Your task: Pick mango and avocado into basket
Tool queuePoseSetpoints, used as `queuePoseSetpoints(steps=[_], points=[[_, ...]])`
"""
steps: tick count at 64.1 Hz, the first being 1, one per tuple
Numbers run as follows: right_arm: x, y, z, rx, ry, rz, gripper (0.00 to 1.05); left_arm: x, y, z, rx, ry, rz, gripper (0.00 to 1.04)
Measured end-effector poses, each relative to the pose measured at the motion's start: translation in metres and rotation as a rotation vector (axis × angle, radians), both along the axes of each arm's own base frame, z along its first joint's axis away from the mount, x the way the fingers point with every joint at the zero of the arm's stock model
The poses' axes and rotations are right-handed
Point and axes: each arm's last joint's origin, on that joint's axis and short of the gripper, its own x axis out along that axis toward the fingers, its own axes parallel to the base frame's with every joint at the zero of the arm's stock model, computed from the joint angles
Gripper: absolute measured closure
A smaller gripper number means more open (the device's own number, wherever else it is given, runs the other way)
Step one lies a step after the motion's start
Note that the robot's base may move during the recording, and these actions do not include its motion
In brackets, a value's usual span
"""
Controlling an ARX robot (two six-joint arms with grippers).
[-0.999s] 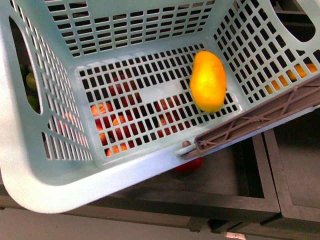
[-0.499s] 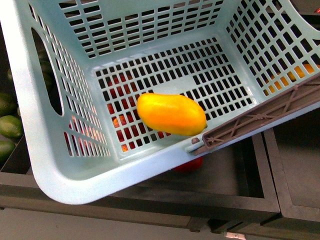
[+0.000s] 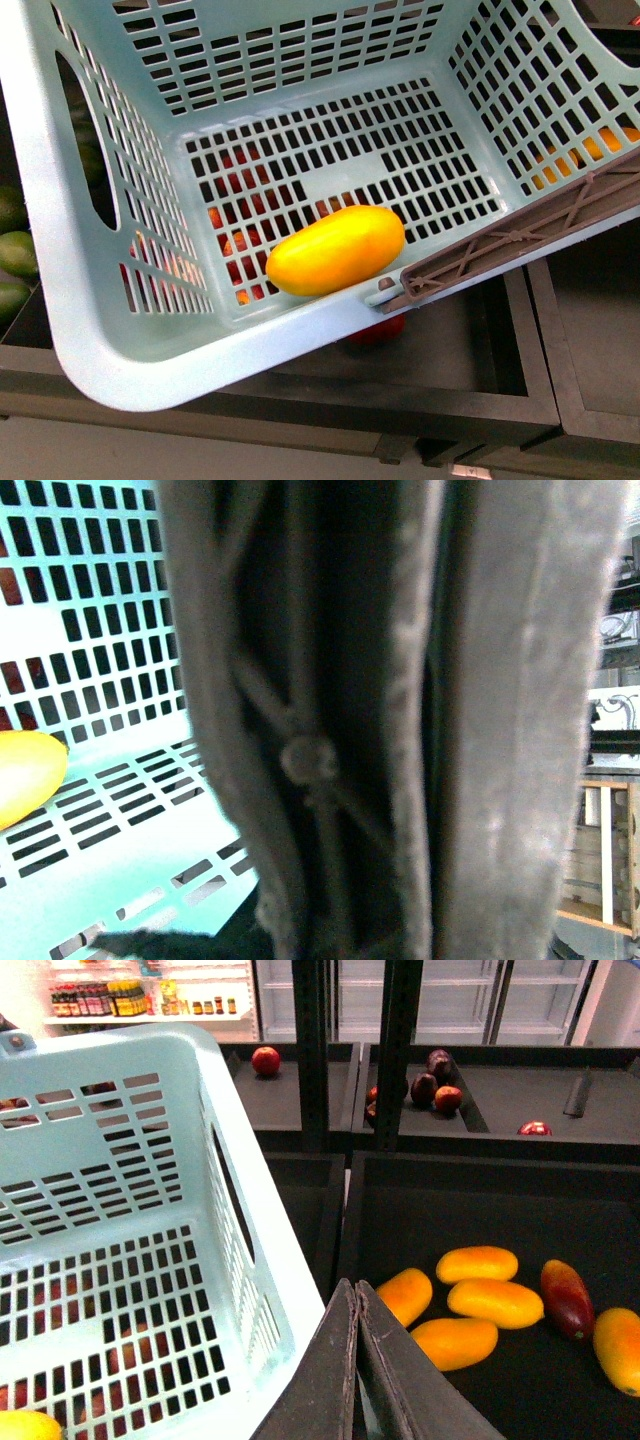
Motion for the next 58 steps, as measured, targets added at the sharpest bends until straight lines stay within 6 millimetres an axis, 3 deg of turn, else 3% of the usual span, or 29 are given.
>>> queuePoseSetpoints(steps=[9, 18, 30, 44, 58], points=[[-0.010, 0.000, -0.004, 0.000, 0.000, 0.000, 1.02, 0.000, 0.000, 0.000, 0.000, 0.000, 0.003, 0.90], [-0.013, 0.000, -0.005, -0.002, -0.006, 0.000, 0.80, 0.000, 0.000, 0.000, 0.002, -0.001, 0.005, 0.90], [-0.013, 0.000, -0.005, -0.002, -0.007, 0.000, 0.43, 0.000, 0.000, 0.000, -0.001, 0.001, 0.001, 0.90], [-0.013, 0.000, -0.005, -0.002, -0.007, 0.000, 0.10, 0.000, 0.000, 0.000, 0.000, 0.000, 0.002, 0.90], [-0.013, 0.000, -0.005, -0.002, -0.007, -0.005, 0.09, -0.003, -0.004, 0.000, -0.007, 0.006, -0.022, 0.90]])
